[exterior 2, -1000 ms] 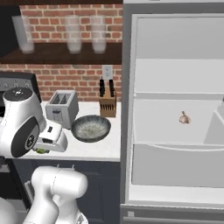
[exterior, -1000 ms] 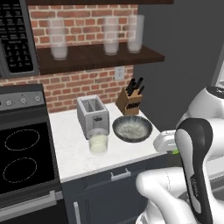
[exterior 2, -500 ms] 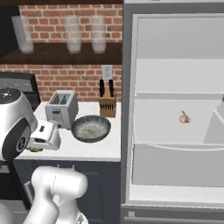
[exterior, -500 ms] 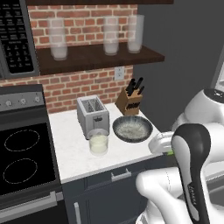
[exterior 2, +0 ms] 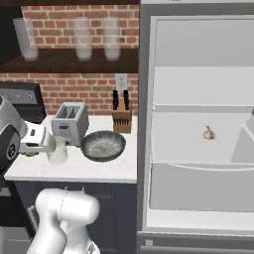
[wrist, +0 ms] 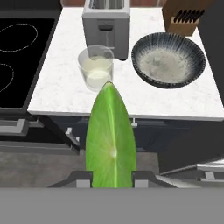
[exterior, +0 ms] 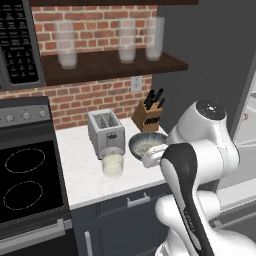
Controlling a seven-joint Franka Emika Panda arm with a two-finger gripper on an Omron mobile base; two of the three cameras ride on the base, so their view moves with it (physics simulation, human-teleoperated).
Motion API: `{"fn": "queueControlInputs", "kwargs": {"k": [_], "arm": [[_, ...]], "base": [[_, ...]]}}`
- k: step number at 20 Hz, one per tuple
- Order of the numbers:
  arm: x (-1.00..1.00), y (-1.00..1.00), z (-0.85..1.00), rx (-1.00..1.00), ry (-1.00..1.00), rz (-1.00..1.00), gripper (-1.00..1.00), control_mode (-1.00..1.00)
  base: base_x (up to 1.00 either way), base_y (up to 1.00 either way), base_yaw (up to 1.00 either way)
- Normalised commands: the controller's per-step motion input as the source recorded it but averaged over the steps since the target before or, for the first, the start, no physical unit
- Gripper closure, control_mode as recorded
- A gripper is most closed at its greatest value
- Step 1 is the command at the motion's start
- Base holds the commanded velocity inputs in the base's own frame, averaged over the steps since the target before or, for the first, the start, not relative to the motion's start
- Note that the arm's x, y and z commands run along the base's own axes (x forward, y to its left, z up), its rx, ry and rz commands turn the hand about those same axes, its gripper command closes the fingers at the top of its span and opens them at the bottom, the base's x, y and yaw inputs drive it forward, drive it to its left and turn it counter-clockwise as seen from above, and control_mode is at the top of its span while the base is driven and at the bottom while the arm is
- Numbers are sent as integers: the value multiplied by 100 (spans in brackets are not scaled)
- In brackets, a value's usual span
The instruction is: Grab a lemon wedge from the fridge and one ice cube from the ice bowl, and put them in the glass of lemonade.
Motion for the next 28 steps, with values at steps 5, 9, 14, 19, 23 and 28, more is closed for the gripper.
{"fn": "queueControlInputs", "kwargs": {"k": [5,9,14,19,23,28], "arm": [[93,19,9,-2,14,-2,100,-100],[88,20,-13,0,3,-3,100,-100],[64,30,-37,0,0,0,100,-100],[28,27,-60,-1,5,0,100,-100],[0,1,-26,-1,0,0,100,-100],[0,0,-19,0,0,0,100,-100]], "base": [[0,0,0],[0,0,0],[0,0,0],[0,0,0],[0,0,0],[0,0,0]]}}
